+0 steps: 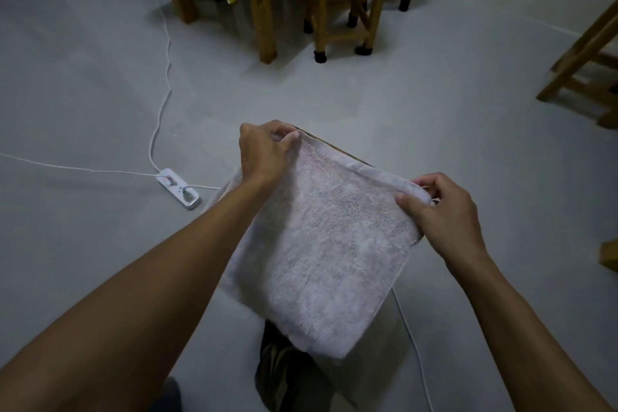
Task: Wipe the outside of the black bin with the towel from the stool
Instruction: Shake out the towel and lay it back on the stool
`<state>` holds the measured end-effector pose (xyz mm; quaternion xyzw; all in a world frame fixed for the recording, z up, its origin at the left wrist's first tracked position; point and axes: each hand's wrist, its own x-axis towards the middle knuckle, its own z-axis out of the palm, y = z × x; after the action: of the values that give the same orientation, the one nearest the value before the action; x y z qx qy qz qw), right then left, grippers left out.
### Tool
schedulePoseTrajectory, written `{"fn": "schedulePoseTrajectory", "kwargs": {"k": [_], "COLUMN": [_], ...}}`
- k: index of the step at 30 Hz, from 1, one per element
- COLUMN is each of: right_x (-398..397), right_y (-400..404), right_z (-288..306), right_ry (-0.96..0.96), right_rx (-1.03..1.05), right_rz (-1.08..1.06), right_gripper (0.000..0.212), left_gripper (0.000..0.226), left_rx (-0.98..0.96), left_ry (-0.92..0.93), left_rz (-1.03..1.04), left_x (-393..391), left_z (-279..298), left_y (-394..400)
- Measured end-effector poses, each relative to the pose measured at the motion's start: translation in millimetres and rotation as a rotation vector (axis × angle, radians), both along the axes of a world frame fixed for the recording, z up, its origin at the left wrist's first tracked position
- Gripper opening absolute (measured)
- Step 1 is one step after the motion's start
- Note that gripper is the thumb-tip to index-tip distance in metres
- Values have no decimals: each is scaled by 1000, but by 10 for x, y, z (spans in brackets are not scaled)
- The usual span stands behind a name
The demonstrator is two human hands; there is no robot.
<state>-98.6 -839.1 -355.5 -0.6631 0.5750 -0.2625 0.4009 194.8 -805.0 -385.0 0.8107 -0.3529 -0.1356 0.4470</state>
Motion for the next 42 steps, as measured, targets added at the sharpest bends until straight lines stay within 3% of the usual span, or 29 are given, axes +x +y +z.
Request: {"fn": "schedulePoseTrajectory", "kwargs": {"k": [8, 12, 15, 18, 22, 35, 42], "right_x": [26, 71, 135, 304, 466, 464, 461], "right_y": [-103, -53, 195, 470, 678, 784, 787], "right_z": [-100, -171, -231, -275, -457, -496, -479], "right_ry": [-6, 10, 232, 208, 349, 459, 511], "right_rx": [17, -27, -425, -660, -555, -542, -540], "right_rz": [-26, -131, -131, 114, 297, 319, 356], "right_gripper": [22, 44, 44, 35, 34, 42, 44], "left_gripper": [4, 36, 48, 43, 36, 50, 52], "left_rx": [42, 107, 113, 178, 284, 432, 579], "left_ry": [-5, -2, -229, -453, -578, -610, -599], "left_rz": [18, -54, -121, -189, -269, -287, -332], "left_x": [97, -50, -281, -590, -869, -928, -1148], "left_z": [-70, 71, 138, 24, -158, -169, -33], "left_y": [-187, -112, 103, 421, 748, 807, 1305]}}
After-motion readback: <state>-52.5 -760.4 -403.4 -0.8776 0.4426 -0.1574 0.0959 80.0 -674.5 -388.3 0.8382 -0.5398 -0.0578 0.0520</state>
